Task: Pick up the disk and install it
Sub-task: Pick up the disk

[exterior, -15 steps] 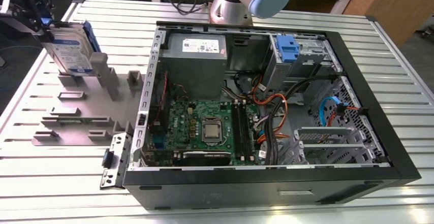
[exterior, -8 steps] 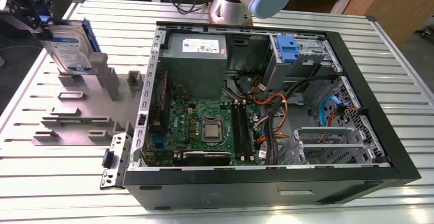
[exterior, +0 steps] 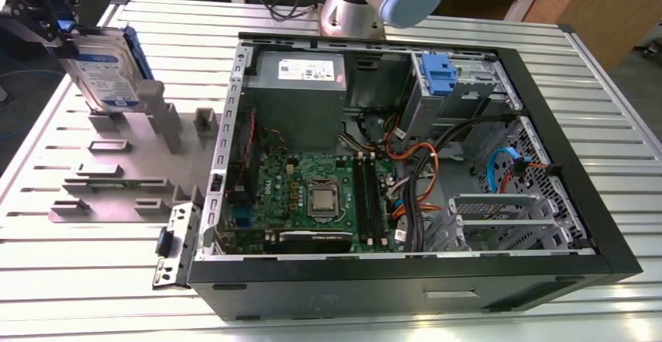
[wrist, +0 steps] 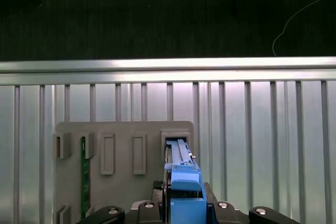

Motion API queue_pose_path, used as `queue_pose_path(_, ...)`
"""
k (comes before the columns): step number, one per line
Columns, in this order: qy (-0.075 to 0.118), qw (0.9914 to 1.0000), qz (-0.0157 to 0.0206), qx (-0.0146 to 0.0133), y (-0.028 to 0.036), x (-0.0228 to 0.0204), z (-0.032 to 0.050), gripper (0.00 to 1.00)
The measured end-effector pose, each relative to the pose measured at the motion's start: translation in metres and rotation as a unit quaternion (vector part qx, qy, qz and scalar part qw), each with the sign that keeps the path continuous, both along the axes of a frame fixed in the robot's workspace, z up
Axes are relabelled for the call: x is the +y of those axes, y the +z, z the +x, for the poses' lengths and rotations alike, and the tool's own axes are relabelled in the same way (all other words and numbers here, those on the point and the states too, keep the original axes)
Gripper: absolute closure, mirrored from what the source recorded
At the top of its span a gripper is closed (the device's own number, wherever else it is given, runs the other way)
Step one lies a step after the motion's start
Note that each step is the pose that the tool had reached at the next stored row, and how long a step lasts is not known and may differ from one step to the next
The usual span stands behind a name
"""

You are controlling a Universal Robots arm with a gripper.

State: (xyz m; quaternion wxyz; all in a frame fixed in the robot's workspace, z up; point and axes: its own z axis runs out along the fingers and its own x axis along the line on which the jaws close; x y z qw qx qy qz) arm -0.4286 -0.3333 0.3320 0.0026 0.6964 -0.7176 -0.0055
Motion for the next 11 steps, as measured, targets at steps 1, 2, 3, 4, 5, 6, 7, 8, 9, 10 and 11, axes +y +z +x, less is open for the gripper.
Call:
queue_pose_path(1,0.0,1.0,-0.0001,0.0,0.0007,0.0,0.0,0.64)
queue_pose_path(2,0.0,1.0,-0.0002,0.0,0.0013,0.0,0.0,0.64)
queue_pose_path(3,0.0,1.0,-0.0002,0.0,0.002,0.0,0.0,0.64)
queue_pose_path(4,0.0,1.0,-0.0003,0.0,0.0027,0.0,0.0,0.64)
queue_pose_path(5,0.0,1.0,-0.0003,0.0,0.0035,0.0,0.0,0.64)
queue_pose_path(6,0.0,1.0,-0.0003,-0.0001,0.0042,0.0,0.0,0.64)
queue_pose_path(7,0.0,1.0,-0.0004,0.0,0.0052,0.0,0.0,0.64)
queue_pose_path(8,0.0,1.0,-0.0005,0.0,0.0062,0.0,0.0,0.64)
queue_pose_path(9,0.0,1.0,-0.0005,0.0,0.007,0.0,0.0,0.64)
queue_pose_path(10,0.0,1.0,-0.0005,0.0,0.0077,0.0,0.0,0.64)
queue_pose_path(11,0.0,1.0,-0.0006,0.0,0.0085,0.0,0.0,0.64)
